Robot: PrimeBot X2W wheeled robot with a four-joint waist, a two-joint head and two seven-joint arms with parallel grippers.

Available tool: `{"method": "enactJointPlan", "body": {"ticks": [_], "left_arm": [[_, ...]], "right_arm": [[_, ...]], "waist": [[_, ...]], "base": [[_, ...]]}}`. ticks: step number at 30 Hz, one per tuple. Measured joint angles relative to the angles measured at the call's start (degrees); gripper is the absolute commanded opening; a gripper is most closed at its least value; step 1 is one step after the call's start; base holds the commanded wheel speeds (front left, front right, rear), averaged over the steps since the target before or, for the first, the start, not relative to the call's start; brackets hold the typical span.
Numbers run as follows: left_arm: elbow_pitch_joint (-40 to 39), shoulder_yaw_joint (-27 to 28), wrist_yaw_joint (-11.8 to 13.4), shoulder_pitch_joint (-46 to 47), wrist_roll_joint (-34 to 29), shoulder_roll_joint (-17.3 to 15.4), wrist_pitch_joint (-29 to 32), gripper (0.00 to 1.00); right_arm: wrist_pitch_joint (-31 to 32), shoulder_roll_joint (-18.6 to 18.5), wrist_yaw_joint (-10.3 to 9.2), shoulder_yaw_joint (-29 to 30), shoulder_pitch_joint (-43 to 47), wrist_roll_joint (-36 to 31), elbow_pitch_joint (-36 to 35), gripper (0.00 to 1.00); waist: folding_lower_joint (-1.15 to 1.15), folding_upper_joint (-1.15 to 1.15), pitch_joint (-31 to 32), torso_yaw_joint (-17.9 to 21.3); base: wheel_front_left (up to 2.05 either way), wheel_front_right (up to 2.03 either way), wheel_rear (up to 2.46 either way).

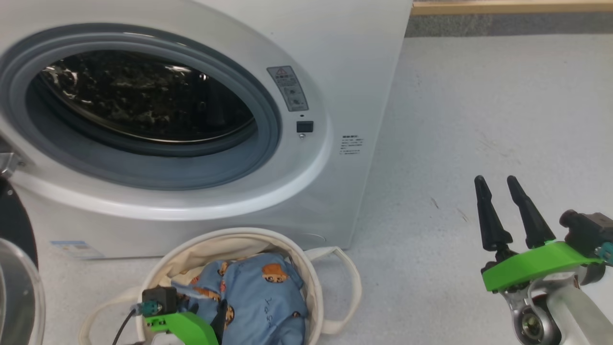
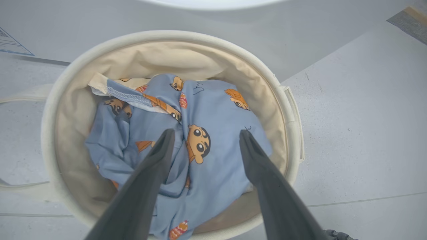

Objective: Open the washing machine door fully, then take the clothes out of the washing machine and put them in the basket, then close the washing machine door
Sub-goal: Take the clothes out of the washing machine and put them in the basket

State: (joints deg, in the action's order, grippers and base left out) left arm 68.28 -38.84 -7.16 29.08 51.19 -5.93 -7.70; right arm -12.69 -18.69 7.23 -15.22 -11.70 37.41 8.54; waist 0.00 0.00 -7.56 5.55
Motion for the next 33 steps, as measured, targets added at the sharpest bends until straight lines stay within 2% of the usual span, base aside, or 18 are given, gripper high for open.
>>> {"method": "enactJointPlan", "body": {"ticks": [5, 10, 15, 20, 24, 33], "left_arm": [[-2.8, -1.4, 0.0, -0.3, 0.0, -1.2, -4.1, 1.0], [-6.9, -0.9, 0.0, 0.0, -0.2, -3.8, -6.5, 1.0], [-17.4, 6.8, 0.5, 0.3, -4.2, -7.6, -6.5, 1.0], [-27.6, 14.0, 0.9, -1.8, -7.4, -8.3, -6.6, 1.0], [-32.0, 15.1, 1.2, -4.9, -9.8, -9.0, -6.6, 1.0], [-39.0, 15.8, 3.7, -5.7, -11.8, -13.7, -6.4, 1.0]], "right_arm": [[0.0, 0.0, 0.0, -0.2, 0.0, 0.0, 0.2, 1.0], [-0.1, 0.0, 0.0, -0.3, 0.3, 0.0, 0.4, 1.0], [-0.1, 0.0, 0.0, -0.2, 0.6, 0.0, 0.6, 1.0], [-0.3, 0.0, 0.0, 0.1, 1.9, 0.0, 0.6, 1.0], [-0.3, 0.0, 0.0, 0.3, 2.7, 0.0, 0.3, 1.0], [-0.1, -0.3, 0.0, 1.5, 2.8, 0.0, -0.4, 1.0]], "waist": [[0.0, 0.0, 1.3, -1.2], [0.0, 0.0, 2.7, -2.5], [0.0, 0.0, 4.0, -3.9], [0.0, 0.0, 5.4, -5.0], [0.0, 0.0, 6.5, -5.5], [0.0, 0.0, 7.7, -5.8]], "base": [[0.0, 0.0, 0.0], [0.0, 0.0, 0.0], [0.0, 0.0, 0.0], [0.0, 0.0, 0.0], [0.0, 0.0, 0.0], [0.0, 0.0, 0.0]]}}
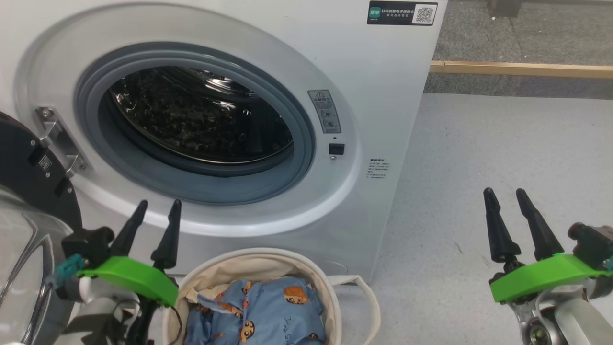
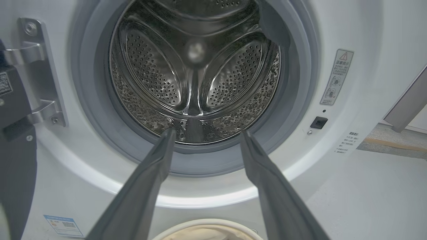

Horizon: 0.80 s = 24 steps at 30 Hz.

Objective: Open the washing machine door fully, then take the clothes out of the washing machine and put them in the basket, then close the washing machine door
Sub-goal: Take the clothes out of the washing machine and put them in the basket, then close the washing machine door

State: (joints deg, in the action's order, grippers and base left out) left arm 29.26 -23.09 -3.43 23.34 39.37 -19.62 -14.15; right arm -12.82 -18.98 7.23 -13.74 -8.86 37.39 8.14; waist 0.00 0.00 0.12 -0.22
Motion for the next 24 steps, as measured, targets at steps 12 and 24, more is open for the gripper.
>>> {"method": "enactJointPlan", "body": {"ticks": [12, 24], "left_arm": [[-5.3, 1.2, 1.1, -2.3, 0.1, -1.0, 0.0, 1.0], [-7.0, 1.3, 2.0, -2.4, 0.7, -1.4, 0.2, 1.0]], "right_arm": [[1.1, 0.3, 0.0, 1.5, 0.6, -1.1, 0.0, 1.0], [1.7, 0.8, 0.0, 2.1, 0.9, -1.8, 0.0, 1.0]], "waist": [[0.0, 0.0, -0.3, 0.2], [0.0, 0.0, -0.4, 0.4]], "base": [[0.0, 0.0, 0.0], [0.0, 0.0, 0.0]]}}
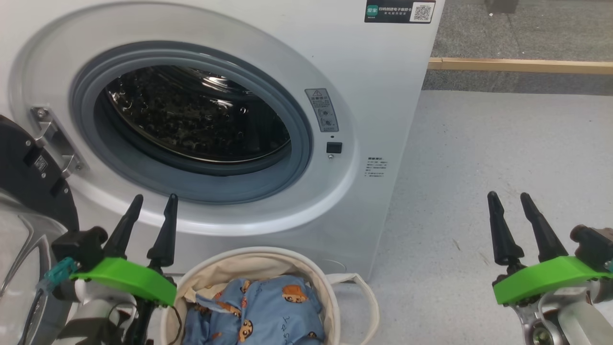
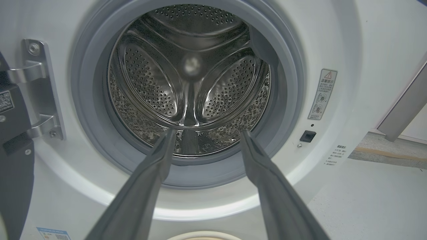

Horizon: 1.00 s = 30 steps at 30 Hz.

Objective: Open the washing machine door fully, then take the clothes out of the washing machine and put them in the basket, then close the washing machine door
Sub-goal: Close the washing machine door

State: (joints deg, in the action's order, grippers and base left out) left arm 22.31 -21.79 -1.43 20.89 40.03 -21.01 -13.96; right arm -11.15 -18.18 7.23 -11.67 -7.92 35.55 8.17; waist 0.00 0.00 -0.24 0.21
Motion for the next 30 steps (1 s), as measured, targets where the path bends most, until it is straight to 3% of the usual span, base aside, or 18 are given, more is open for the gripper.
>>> {"method": "enactJointPlan", "body": {"ticks": [20, 30], "left_arm": [[-0.8, -0.1, 0.9, -0.8, 0.6, -0.4, 0.3, 1.0], [-0.8, -0.2, 1.0, -0.8, 1.2, -0.3, 0.3, 1.0]], "right_arm": [[0.1, 0.0, 0.0, 0.1, 0.0, 0.0, 0.0, 1.0], [0.1, -0.1, 0.0, -0.1, 0.0, 0.0, 0.1, 1.0]], "waist": [[0.0, 0.0, -0.1, 0.3], [0.01, 0.0, 0.0, 0.3]], "base": [[-0.01, 0.01, 0.0], [-0.96, 0.62, 0.34]]}}
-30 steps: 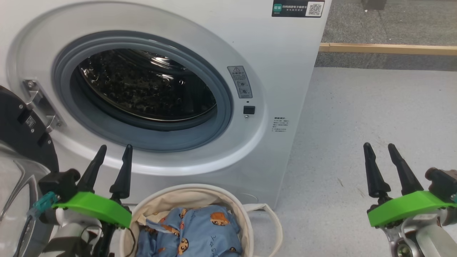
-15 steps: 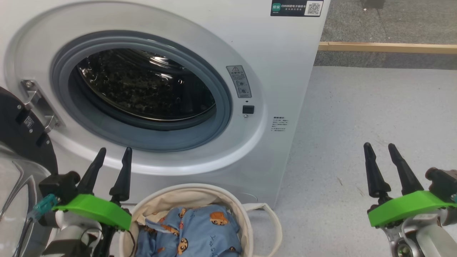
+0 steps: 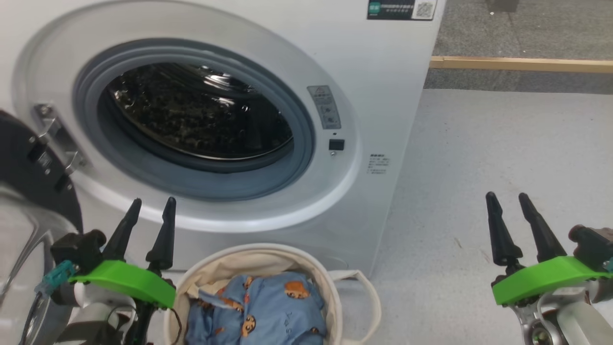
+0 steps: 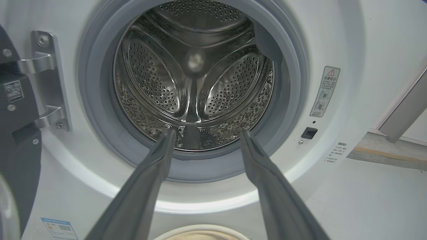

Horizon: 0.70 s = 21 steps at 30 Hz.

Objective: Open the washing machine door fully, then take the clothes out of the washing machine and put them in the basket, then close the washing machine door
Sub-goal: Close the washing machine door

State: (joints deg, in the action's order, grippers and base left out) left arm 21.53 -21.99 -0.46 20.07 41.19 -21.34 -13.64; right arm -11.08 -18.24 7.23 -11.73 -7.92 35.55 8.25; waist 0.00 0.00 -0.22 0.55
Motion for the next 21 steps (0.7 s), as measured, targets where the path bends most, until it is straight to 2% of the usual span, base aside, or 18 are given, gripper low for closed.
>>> {"method": "enactJointPlan", "body": {"ticks": [15, 21], "left_arm": [[0.3, -0.4, -0.1, 0.0, 0.9, 0.0, 0.0, 1.0], [0.4, -0.9, -0.1, -0.2, 0.8, 0.0, 0.0, 1.0]], "right_arm": [[0.0, 0.0, 0.0, -0.3, 0.0, 0.0, 0.2, 1.0], [0.0, 0.0, 0.0, -0.4, 0.0, 0.0, 0.2, 1.0]], "waist": [[0.0, 0.0, 0.2, -0.3], [0.0, 0.0, 0.3, -0.4]], "base": [[-2.13, 1.86, 0.27], [-1.5, 1.5, 0.0]]}}
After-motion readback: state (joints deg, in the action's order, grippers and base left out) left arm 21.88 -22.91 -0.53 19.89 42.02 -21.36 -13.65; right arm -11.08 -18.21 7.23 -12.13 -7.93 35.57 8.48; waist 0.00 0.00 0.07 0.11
